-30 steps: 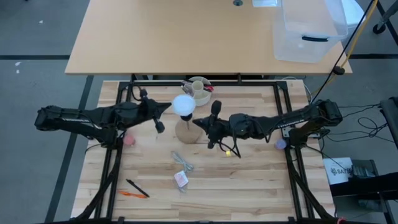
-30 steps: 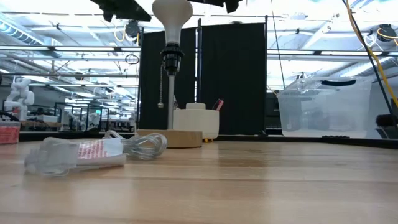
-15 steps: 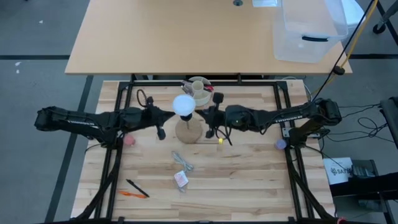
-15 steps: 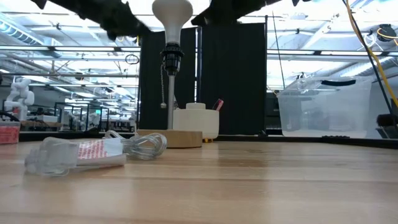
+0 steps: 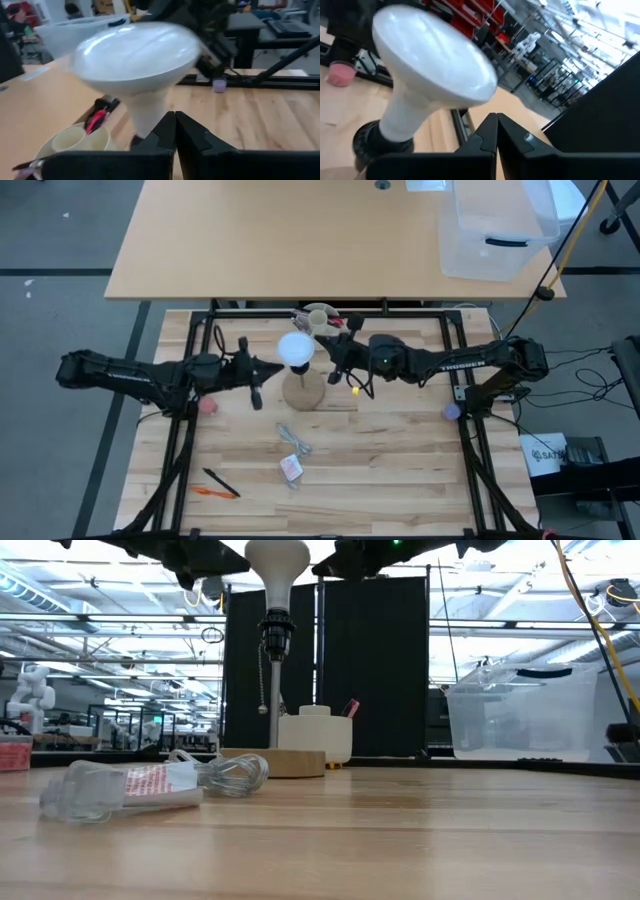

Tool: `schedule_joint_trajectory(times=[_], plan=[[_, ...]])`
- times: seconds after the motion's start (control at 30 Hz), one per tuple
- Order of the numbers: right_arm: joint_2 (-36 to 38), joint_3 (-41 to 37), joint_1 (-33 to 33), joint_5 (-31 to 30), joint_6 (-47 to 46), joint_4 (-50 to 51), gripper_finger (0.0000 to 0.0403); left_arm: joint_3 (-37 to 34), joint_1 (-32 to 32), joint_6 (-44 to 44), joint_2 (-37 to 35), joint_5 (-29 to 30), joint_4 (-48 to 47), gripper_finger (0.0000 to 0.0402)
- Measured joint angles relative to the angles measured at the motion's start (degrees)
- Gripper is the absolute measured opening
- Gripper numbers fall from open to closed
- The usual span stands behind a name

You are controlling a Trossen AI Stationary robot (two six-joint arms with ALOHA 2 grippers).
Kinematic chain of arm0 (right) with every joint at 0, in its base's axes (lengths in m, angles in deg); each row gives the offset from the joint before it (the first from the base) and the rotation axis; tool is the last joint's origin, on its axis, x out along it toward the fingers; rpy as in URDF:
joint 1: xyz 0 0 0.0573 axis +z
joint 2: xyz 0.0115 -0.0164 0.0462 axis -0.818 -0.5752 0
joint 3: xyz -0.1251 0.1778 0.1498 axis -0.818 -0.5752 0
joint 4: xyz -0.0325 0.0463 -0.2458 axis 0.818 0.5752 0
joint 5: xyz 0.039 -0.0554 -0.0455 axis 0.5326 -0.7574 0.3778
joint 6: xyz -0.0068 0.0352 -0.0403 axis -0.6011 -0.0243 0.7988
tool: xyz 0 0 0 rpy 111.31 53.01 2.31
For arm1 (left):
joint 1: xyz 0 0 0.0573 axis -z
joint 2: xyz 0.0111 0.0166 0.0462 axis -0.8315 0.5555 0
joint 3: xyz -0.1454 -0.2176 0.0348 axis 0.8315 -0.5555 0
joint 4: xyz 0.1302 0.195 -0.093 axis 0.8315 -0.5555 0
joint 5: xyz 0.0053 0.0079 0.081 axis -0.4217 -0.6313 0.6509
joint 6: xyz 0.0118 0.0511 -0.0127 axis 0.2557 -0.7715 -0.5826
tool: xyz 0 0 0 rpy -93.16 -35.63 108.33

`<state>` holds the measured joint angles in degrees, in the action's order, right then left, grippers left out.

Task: Screw lightbulb
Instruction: Insert the lightbulb into the wooden lamp

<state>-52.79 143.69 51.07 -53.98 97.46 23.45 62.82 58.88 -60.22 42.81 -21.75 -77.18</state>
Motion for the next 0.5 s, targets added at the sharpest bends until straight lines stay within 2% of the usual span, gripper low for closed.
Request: schedule_joint_trajectory(times=[0.23, 0.33, 0.5], plan=[[0.02, 0.0, 0.02, 2.94, 1.22, -1.02, 0.0, 0.01, 3.73, -3.25, -3.04, 1.49, 1.62, 0.0016], [0.02, 0.0, 0.02, 2.98, 1.38, -0.99, 0.0, 0.02, 3.35, -5.14, -3.48, 3.57, 3.05, 0.0016], [0.02, 0.0, 0.57, 2.93, 1.39, -0.97, 0.0, 0.02, 0.9, -5.52, -3.44, 3.78, 3.18, 0.0016]])
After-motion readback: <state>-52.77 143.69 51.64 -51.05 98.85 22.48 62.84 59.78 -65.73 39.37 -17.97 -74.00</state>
